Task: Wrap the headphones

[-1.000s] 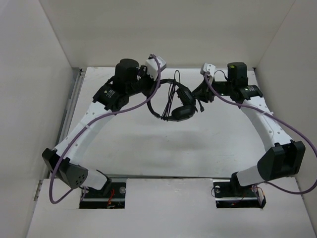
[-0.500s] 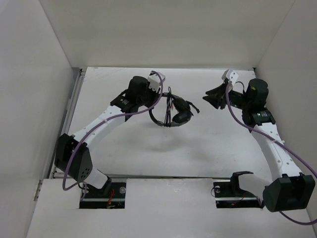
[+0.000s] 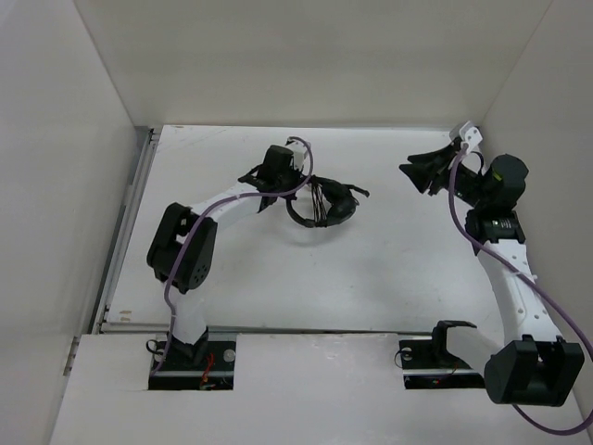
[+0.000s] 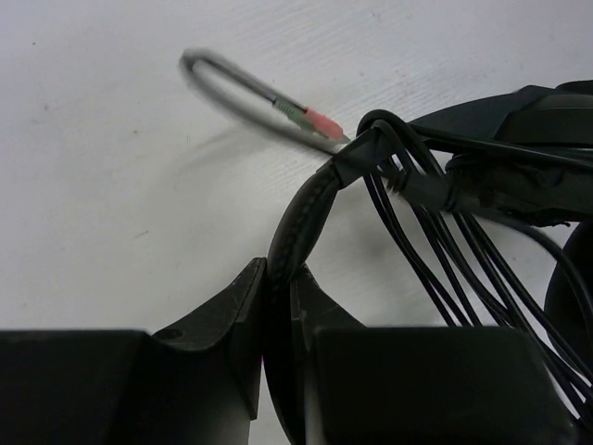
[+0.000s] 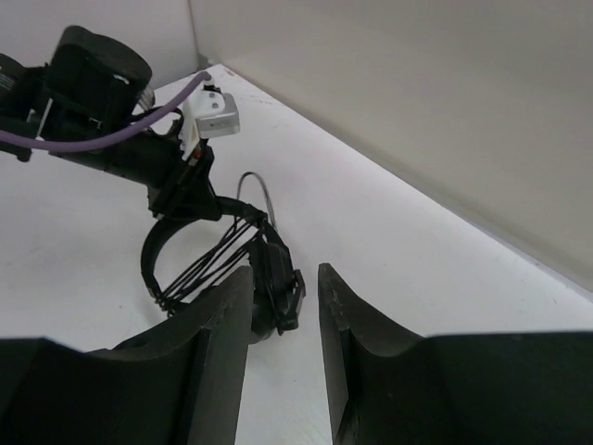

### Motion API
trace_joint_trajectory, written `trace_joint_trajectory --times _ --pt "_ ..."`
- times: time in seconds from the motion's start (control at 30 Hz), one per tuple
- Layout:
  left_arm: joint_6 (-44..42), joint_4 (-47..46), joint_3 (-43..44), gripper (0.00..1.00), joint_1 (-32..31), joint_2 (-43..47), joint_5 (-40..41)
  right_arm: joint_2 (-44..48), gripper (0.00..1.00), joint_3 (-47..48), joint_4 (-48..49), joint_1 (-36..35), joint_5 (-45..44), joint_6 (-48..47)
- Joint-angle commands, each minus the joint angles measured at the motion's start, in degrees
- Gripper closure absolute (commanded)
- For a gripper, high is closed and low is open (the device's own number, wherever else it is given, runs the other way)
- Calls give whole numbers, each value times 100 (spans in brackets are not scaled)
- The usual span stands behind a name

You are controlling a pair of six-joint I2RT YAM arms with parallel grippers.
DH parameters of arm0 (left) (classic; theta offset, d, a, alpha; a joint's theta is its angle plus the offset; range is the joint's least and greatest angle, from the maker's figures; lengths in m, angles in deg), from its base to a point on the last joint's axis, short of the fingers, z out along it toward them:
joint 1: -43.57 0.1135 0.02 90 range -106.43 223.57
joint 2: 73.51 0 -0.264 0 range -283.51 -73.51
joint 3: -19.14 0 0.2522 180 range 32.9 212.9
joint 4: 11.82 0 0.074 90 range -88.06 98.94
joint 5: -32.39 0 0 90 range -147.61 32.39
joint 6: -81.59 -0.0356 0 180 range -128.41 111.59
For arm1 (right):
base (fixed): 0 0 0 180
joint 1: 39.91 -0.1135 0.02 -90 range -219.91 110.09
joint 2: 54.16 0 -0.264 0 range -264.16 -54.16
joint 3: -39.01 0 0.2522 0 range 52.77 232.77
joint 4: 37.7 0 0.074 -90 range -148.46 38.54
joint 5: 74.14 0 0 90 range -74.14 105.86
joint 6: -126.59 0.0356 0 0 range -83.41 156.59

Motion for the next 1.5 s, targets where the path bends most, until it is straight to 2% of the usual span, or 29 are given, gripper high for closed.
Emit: trace_joint_trajectory --times 0.0,0.2,0.57,0.8,0.87,1.13,1.3,1.47 --pt "275 -648 711 99 84 -242 -24 167 60 -115 426 165 27 191" --pt "275 -604 1248 99 146 -946 3 228 59 -282 461 324 36 191" --pt "91 -569 1460 94 269 -1518 55 211 58 -326 461 429 36 191" --pt "-32 -481 1557 77 260 -1694 327 193 57 -344 461 500 36 191" --pt "-41 -428 1531 70 260 -1642 354 202 57 -370 461 500 45 183" --pt "-59 -121 1162 61 243 -703 293 237 55 -484 470 500 80 86" --pt "169 556 933 57 120 686 -85 378 53 -634 408 526 185 68" --pt "416 1188 819 45 -74 2416 -410 676 53 -731 31 605 27 68"
